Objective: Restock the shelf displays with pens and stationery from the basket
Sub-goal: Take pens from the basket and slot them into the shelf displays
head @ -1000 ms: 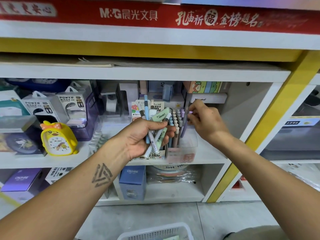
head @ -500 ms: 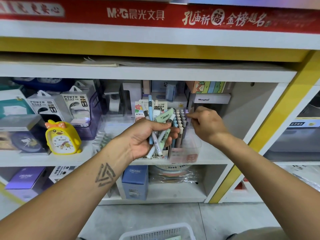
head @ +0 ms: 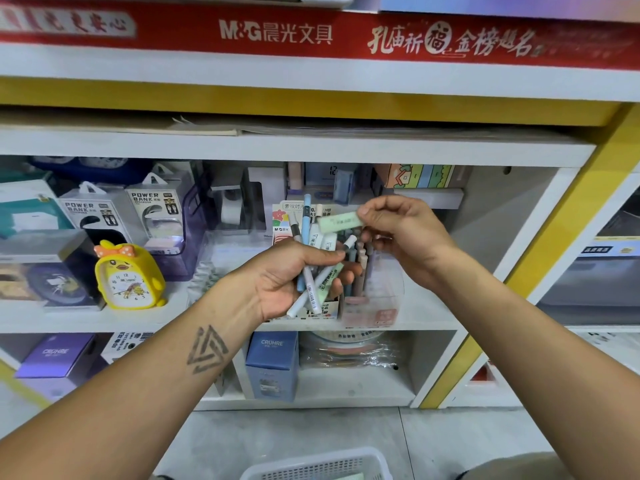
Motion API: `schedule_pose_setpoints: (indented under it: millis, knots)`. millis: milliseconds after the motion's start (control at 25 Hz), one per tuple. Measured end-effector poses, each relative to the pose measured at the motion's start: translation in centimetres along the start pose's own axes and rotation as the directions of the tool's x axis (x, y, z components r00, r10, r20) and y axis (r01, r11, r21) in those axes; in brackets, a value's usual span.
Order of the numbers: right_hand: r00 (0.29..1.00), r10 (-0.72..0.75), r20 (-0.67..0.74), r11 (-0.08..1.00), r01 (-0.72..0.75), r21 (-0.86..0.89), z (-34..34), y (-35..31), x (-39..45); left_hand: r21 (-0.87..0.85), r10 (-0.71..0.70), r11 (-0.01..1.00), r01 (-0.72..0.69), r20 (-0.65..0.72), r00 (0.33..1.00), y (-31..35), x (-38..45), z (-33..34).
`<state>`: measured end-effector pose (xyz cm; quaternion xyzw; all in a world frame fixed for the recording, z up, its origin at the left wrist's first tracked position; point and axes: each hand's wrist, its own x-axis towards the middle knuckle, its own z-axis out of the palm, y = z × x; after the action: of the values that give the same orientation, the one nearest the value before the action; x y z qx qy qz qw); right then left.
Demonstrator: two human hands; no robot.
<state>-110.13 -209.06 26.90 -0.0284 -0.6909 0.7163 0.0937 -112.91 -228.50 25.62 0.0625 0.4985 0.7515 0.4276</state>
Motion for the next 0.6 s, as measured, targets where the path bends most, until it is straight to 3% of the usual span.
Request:
schedule_pose_setpoints:
  millis: [120, 400, 600]
  knots:
    - [0.999, -0.013, -0.041, 0.990, 0.019, 0.141, 0.2, -0.5, 0.3, -0.045, -0.012, 0.999, 0.007, -0.106, 0.994, 0.8, -0.6, -1.1]
    - [0.996, -0.036, 0.082, 0.993, 0.026, 0.113, 3.9, 0.0, 1.1, -0.101, 0.057, 0.991, -0.091, -0.302, 0.952, 3.5, -4.1, -5.4]
    - [0.980, -0.104, 0.171, 0.991, 0.116, -0.064, 7.7, 0.4, 1.4, -0.136, 0.073, 0.982, -0.131, -0.371, 0.926, 4.6, -6.9, -8.6]
